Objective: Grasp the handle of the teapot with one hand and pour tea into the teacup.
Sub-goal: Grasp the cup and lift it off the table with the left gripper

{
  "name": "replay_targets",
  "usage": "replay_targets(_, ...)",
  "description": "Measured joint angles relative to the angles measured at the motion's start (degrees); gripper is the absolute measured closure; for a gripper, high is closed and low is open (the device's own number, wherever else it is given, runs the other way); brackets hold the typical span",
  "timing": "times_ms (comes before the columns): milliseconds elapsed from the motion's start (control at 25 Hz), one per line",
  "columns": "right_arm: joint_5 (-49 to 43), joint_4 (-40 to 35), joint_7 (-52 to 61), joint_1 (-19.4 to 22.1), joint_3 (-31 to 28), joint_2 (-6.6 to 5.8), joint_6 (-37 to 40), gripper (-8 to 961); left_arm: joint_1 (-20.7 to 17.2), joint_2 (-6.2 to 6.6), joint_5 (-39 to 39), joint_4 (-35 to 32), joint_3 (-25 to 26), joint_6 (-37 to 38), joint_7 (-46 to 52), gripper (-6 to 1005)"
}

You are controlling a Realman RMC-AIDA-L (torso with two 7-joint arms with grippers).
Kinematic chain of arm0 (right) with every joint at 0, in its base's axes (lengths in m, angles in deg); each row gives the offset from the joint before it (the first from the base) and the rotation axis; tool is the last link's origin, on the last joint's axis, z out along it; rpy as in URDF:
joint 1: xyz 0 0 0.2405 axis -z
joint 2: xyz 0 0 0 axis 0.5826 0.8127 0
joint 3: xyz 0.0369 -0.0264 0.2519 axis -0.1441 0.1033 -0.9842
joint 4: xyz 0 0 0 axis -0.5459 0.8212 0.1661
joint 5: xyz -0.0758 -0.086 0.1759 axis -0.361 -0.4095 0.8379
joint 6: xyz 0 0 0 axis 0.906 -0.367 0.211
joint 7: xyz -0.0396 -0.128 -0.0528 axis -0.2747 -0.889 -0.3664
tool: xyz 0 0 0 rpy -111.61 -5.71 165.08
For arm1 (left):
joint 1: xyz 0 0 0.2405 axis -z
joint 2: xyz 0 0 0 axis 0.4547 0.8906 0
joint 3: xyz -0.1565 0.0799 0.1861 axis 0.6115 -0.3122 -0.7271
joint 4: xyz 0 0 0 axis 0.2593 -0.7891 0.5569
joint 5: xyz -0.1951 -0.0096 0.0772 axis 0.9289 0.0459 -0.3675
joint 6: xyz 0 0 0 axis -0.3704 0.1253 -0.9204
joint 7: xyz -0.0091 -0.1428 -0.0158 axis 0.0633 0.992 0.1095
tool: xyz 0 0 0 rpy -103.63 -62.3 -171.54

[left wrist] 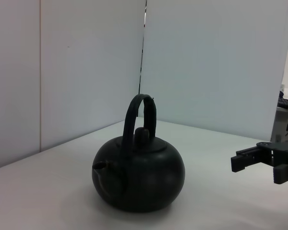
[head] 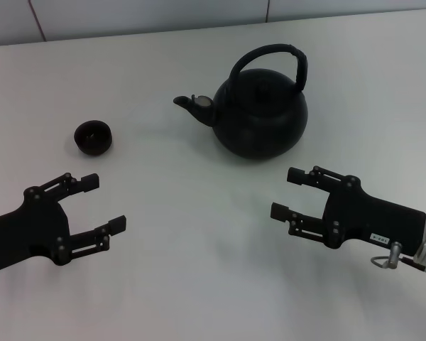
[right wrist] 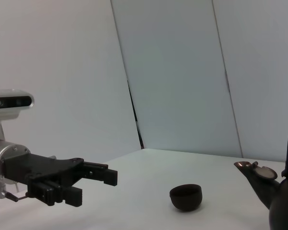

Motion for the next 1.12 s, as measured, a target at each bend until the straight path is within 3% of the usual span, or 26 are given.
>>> replay_targets(600, 0.00, -0.57, 0.00, 0.01, 0.00, 0.14, 0.01, 213, -0.16, -0.11, 0.15, 0.02, 0.76, -0.76, -0.68, 153)
replay_targets(800, 0.00, -0.90, 0.00, 0.01, -0.06, 0.27, 0.01, 213, 0.11, -0.79, 0.81, 1.31, 4.91, -2.94, -0.84, 153)
replay_targets(1120, 0.00, -1.77, 0.00, 0.01, -0.27, 0.67, 0.01, 214, 3.66, -0.99, 8.72, 15.77, 6.51, -9.87, -10.23, 153)
